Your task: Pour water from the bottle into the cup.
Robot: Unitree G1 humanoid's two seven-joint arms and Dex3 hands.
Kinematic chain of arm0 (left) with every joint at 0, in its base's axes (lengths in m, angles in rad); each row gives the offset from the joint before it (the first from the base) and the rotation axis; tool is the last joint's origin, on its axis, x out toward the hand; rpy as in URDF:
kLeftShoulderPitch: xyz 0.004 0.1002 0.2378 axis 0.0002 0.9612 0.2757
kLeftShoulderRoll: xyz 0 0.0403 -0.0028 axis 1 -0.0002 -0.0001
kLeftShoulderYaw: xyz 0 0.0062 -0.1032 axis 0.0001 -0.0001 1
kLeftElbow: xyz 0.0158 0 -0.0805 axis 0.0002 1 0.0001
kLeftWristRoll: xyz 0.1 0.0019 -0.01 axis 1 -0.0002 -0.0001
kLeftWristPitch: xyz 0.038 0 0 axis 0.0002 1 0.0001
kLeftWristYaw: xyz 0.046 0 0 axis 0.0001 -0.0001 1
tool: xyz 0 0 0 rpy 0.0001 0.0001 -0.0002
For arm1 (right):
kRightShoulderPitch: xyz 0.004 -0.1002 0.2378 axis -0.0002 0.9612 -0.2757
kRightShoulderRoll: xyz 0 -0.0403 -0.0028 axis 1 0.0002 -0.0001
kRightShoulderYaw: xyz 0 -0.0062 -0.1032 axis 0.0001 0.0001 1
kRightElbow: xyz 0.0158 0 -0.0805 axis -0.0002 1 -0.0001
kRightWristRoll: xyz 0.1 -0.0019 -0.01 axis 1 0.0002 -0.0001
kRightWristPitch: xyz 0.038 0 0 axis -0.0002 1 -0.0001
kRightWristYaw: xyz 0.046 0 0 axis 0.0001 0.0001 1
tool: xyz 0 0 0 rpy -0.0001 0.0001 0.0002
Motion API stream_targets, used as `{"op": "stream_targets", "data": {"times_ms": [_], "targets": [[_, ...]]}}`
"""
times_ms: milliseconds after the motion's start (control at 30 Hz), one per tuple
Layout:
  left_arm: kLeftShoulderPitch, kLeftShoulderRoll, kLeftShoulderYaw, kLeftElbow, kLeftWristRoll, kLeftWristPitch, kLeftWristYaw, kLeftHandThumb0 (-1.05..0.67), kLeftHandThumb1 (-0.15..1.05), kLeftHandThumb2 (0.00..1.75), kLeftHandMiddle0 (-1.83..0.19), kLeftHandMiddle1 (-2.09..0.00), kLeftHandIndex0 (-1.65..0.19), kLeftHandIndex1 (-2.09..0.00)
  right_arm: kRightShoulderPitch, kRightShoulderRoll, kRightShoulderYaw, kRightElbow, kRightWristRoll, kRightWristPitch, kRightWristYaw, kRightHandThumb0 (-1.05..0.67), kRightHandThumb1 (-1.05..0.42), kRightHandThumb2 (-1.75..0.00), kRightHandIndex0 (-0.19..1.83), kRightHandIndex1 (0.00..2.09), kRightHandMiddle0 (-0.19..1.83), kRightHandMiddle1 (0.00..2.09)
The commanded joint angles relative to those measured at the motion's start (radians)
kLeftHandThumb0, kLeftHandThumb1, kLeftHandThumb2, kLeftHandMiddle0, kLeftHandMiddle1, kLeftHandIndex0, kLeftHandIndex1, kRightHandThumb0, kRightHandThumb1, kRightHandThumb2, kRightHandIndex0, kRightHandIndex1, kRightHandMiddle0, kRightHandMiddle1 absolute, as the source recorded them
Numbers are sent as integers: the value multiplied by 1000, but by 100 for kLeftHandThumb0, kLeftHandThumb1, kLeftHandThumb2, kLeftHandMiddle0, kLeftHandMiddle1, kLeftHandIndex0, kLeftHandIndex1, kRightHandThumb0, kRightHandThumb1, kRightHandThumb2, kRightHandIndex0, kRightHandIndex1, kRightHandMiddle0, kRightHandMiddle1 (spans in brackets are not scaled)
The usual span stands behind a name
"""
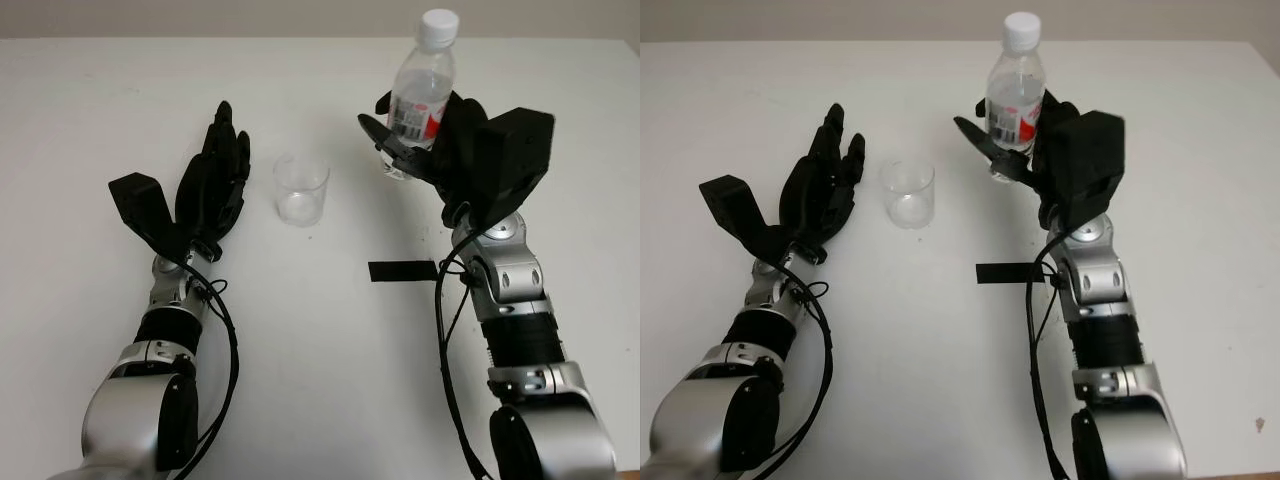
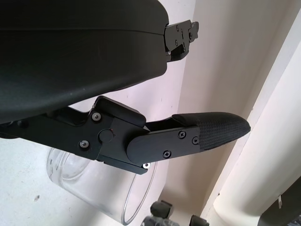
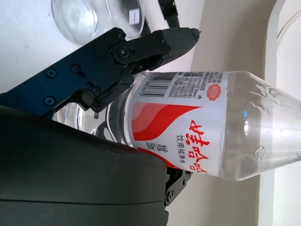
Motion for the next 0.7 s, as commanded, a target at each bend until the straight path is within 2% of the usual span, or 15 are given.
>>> {"op": "stream_targets", "data": {"times_ms": [0, 167, 367, 500, 667], "targets": [[9, 0, -4, 12, 6, 1, 0, -82, 105, 61, 19, 0, 19, 0, 31, 10, -13, -87, 15, 50, 6, -44, -105, -43, 138, 209, 104, 209], [12, 4, -3, 14, 4, -2, -12, -82, 105, 61, 19, 0, 19, 0, 88, 10, -15, -186, 9, 134, 0, -45, -105, -43, 140, 209, 106, 209], [13, 5, -5, 14, 7, -1, -12, -84, 105, 60, 19, 0, 19, 0, 133, 6, -22, -206, 10, 135, 24, -45, -105, -44, 141, 209, 115, 209], [16, 5, -4, 12, 5, -1, -19, -83, 105, 60, 19, 0, 19, 0, 158, 19, -7, -203, -20, 126, 10, -45, -105, -44, 136, 209, 108, 209], [16, 4, 1, 11, -2, 4, -23, -82, 105, 61, 19, 0, 19, 0, 184, 62, 0, -198, -32, 132, -13, -44, -105, -44, 148, 209, 112, 209]]}}
